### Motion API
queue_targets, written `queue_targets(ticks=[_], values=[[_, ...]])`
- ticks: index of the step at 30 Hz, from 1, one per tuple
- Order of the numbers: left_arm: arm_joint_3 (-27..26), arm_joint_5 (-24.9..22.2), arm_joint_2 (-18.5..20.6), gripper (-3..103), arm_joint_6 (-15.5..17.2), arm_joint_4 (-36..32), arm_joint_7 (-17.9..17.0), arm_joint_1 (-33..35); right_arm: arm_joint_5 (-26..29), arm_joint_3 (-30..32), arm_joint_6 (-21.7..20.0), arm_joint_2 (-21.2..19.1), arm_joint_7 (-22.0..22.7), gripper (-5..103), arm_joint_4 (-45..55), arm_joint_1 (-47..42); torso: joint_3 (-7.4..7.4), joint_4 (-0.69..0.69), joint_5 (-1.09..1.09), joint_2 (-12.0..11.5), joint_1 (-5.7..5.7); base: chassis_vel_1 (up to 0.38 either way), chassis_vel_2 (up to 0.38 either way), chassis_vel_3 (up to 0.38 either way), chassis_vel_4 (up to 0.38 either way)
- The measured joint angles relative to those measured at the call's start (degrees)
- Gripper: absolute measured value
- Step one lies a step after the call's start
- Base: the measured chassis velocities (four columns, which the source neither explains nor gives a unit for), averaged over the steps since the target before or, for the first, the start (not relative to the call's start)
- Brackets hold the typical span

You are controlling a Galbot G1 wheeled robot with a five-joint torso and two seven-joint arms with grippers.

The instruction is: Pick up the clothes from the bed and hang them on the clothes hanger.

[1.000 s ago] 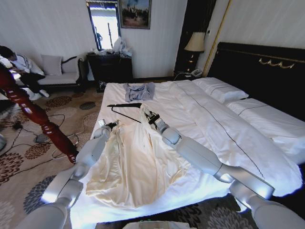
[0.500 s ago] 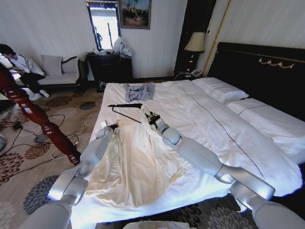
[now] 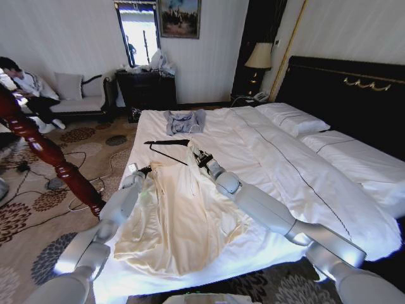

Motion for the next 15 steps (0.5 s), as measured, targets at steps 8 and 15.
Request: queue_targets(ticks=[8, 15], values=[[-0.5, -3.3, 3.8, 0, -0.8, -9.6, 0.5, 2.4, -0.4, 0.1, 0.6, -2.2, -0.3, 23, 1.0, -0.2, 0.00, -0.01, 0.01, 0.0, 0.00, 0.000, 0.000, 0.000, 0.000], [-0.3, -4.7, 6.1, 0, -0.6, -16.1, -0.2, 3.7, -1.9, -0.3, 1.7, -3.1, -1.4, 23, 1.7, -1.0, 0.00, -0.02, 0.01, 0.0, 0.00, 0.000, 0.000, 0.000, 0.000]])
